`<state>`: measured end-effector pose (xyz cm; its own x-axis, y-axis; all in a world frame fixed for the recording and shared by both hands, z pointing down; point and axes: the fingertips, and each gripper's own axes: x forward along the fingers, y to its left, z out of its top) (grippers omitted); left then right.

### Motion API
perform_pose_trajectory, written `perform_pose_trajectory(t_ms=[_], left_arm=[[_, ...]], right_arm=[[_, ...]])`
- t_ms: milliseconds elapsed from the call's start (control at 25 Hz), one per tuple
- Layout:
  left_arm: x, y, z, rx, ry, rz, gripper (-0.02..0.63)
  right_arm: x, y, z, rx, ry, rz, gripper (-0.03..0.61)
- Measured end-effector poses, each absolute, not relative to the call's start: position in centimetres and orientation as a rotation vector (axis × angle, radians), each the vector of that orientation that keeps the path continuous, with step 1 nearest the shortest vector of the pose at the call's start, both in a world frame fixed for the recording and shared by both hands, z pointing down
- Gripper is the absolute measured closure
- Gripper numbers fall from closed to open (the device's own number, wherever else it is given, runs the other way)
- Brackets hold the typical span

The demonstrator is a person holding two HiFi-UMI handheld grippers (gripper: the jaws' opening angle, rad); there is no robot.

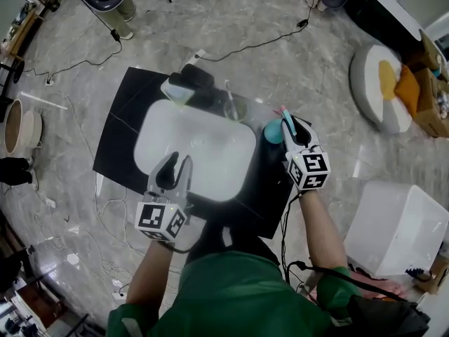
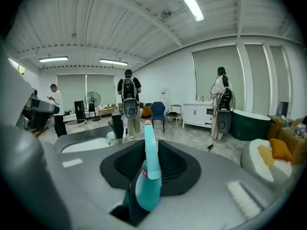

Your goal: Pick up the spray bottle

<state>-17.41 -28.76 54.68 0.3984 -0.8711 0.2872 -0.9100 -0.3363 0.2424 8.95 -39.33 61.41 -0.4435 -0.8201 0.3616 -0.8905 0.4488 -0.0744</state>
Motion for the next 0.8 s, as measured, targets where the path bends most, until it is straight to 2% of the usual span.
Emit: perform_pose_trajectory(t_ms=[800], left_arm=[[-15.3,-27.1,50.8,2.374,-1.509,0.102,0.488]], right_arm=[[9.9,-35.3,55.9,1.49,-2.449,0.302,0.495]])
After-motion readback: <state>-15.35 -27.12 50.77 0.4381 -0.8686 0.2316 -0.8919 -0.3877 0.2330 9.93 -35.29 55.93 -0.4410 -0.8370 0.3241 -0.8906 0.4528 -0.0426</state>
